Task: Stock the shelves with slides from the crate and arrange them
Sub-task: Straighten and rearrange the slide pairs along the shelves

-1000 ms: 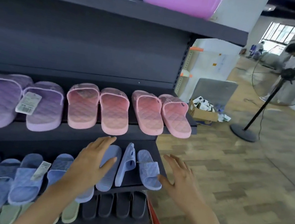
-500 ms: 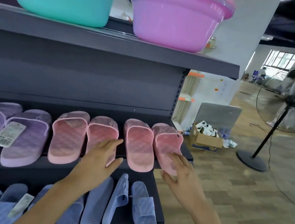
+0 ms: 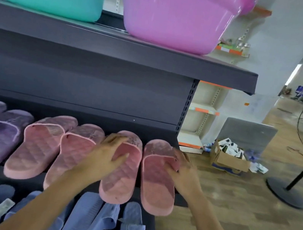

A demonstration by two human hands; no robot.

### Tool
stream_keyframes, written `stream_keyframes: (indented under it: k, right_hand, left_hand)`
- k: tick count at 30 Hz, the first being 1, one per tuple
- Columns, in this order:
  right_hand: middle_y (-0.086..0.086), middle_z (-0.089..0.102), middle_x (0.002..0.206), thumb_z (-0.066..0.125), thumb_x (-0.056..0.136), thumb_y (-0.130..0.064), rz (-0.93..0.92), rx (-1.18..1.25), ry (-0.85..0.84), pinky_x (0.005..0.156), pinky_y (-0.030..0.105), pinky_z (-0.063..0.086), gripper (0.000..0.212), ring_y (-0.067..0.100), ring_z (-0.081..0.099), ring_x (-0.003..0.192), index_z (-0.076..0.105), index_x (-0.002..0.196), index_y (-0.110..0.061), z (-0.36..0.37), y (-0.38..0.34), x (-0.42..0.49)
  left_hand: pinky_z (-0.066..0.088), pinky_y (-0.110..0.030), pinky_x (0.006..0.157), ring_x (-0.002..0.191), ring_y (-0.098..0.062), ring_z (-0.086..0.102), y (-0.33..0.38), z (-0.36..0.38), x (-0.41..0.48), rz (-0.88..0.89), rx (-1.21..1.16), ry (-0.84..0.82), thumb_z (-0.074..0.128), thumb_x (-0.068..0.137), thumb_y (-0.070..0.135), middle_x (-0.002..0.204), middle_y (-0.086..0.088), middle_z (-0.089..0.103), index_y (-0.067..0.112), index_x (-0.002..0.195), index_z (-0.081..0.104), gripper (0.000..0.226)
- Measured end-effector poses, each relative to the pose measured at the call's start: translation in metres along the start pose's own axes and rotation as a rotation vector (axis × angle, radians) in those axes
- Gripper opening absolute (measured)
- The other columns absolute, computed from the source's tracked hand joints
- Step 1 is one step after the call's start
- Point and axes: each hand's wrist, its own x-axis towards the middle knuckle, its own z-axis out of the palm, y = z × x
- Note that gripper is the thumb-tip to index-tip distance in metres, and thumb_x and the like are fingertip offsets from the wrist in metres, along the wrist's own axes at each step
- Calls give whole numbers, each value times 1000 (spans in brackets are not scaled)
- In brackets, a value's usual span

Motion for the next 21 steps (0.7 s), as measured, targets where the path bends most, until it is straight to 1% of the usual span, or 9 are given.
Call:
stream_keyframes:
  k: [2,4,6,8,10,13,16,20,21]
  right_hand:
    - [9,56,120,56,85,-46,15,67,-35,80,21,37,54,22,55,104,52,127,-11,5,8,7]
    - [7,59,114,58,84,-44,22,154,-66,83,24,44,51,19,57,101,54,124,-12,11,14,15]
    - [4,59,115,64,85,-35,69,253,-151,86,27,48,48,16,59,102,52,127,-14,15,19,25]
    - [4,60,119,69,81,-29,116,404,-208,93,28,48,55,12,60,105,50,130,-13,20,25,33]
    - [3,62,118,72,79,-19,167,528,-201,95,26,47,58,11,59,107,49,131,-9,23,29,38]
    - [-1,62,115,72,79,-11,187,630,-180,82,12,47,54,0,59,100,50,128,-11,25,30,36]
    - [-1,63,114,71,80,-9,131,600,-134,79,8,45,44,-3,60,96,56,121,-12,27,31,34]
    - [-1,63,116,66,83,-4,64,484,-6,84,10,45,34,13,61,105,60,112,-21,35,32,28]
    - [-2,63,115,65,84,-4,43,439,16,86,9,44,34,15,60,107,61,113,-21,36,33,27]
  left_hand:
    - [42,-42,98,114,-30,54,-6,8,8,-51,25,-10,33,79,56,125,-11,56,9,123,57,69]
    - [42,-48,97,116,-31,52,-9,13,14,-94,19,-33,30,77,60,127,-10,54,10,126,55,74]
    - [39,-46,101,122,-29,45,-7,15,17,-161,-34,-75,27,74,65,134,-7,47,15,132,49,80]
    - [35,-39,104,125,-25,42,-3,17,18,-216,-100,-73,35,80,58,135,-4,45,16,132,49,68]
    - [34,-33,104,123,-20,44,-3,18,19,-269,-231,-35,46,86,45,131,-2,49,16,126,54,50]
    - [39,-36,103,114,-16,53,-5,20,23,-333,-424,29,57,87,35,120,-2,57,20,112,60,29]
    - [40,-33,100,109,-14,54,-5,25,26,-357,-472,47,61,88,25,116,-3,58,21,105,61,18]
    - [34,-8,82,90,6,50,-8,30,29,-379,-510,90,55,92,15,115,-1,53,17,107,58,16]
    - [34,-6,79,87,8,48,-8,31,30,-388,-516,93,53,93,15,115,0,50,16,109,57,16]
